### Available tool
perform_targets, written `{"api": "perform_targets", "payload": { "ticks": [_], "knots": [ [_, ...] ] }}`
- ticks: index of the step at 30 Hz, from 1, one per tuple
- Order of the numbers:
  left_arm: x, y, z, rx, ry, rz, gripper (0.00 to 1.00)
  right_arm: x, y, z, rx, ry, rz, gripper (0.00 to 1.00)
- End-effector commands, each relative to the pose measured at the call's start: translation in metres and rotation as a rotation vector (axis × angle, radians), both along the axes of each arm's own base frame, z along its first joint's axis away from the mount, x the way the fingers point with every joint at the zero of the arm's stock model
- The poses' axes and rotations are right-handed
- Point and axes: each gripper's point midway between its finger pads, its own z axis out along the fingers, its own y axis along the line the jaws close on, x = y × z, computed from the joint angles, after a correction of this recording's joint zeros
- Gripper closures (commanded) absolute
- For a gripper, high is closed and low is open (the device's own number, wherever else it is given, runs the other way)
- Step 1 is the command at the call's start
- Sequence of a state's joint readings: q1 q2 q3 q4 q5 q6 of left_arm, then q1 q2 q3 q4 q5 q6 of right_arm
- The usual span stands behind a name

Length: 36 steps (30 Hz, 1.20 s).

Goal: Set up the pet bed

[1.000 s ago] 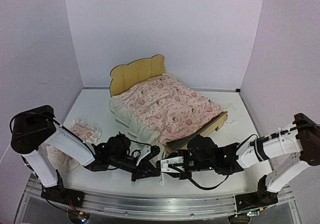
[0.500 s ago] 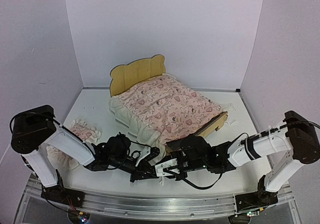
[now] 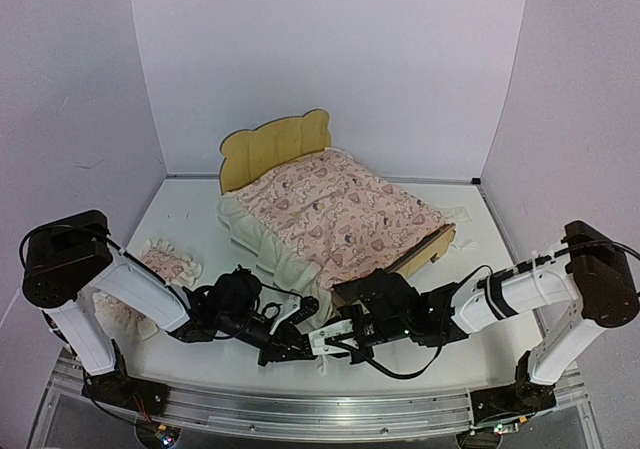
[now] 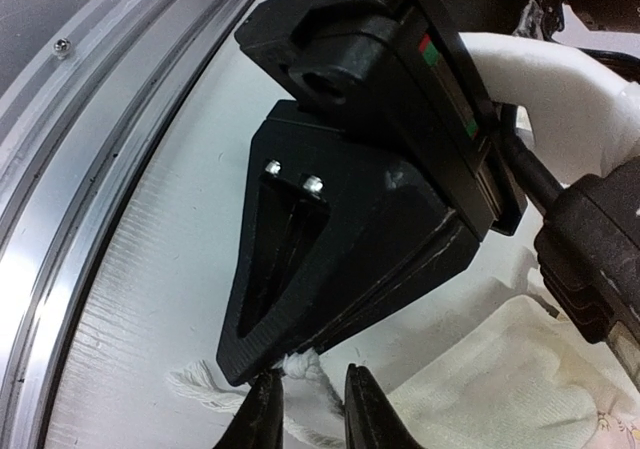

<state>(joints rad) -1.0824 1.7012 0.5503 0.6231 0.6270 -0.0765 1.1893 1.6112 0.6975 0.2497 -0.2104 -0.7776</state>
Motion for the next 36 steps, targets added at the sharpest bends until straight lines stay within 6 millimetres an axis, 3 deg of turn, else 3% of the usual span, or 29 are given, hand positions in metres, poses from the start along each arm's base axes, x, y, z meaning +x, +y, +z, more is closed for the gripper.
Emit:
{"api": "perform_targets", "payload": {
  "ticks": [1, 6, 9, 11, 15, 18, 26, 29, 31, 36],
  "knots": [
    [0.003, -0.010, 0.022, -0.084, -0.038, -0.026, 1.00, -0.003, 0.015, 0.035, 0.125, -0.010, 0.021, 0.74],
    [0.002, -0.010, 0.020, -0.079, -0.032, -0.029, 1.00, -0.006, 0.018, 0.036, 0.132, -0.004, 0.041, 0.82],
    [0.003, -0.010, 0.019, -0.078, -0.028, -0.026, 1.00, -0.007, 0.019, 0.038, 0.136, 0.008, 0.041, 0.98],
    [0.005, -0.010, 0.019, -0.074, -0.028, -0.016, 1.00, -0.006, 0.017, 0.039, 0.139, 0.046, 0.010, 1.00],
    [0.016, -0.003, 0.019, -0.063, -0.048, 0.073, 0.76, -0.004, 0.011, 0.044, 0.182, 0.231, -0.145, 1.00],
    [0.023, 0.005, 0.028, -0.095, -0.068, 0.139, 0.64, -0.004, 0.003, 0.045, 0.280, 0.369, -0.253, 1.00],
    [0.020, 0.020, 0.072, -0.218, -0.103, 0.183, 0.50, -0.002, -0.019, 0.019, 0.364, 0.484, -0.376, 1.00],
    [0.026, 0.011, 0.084, -0.240, -0.050, 0.207, 0.50, -0.003, -0.018, 0.021, 0.404, 0.501, -0.384, 1.00],
    [0.031, -0.004, 0.086, -0.234, 0.028, 0.211, 0.55, -0.003, -0.014, 0.022, 0.418, 0.513, -0.395, 1.00],
    [0.042, -0.037, 0.068, -0.175, 0.244, 0.230, 0.66, -0.009, -0.010, 0.024, 0.450, 0.496, -0.378, 1.00]
  ]
}}
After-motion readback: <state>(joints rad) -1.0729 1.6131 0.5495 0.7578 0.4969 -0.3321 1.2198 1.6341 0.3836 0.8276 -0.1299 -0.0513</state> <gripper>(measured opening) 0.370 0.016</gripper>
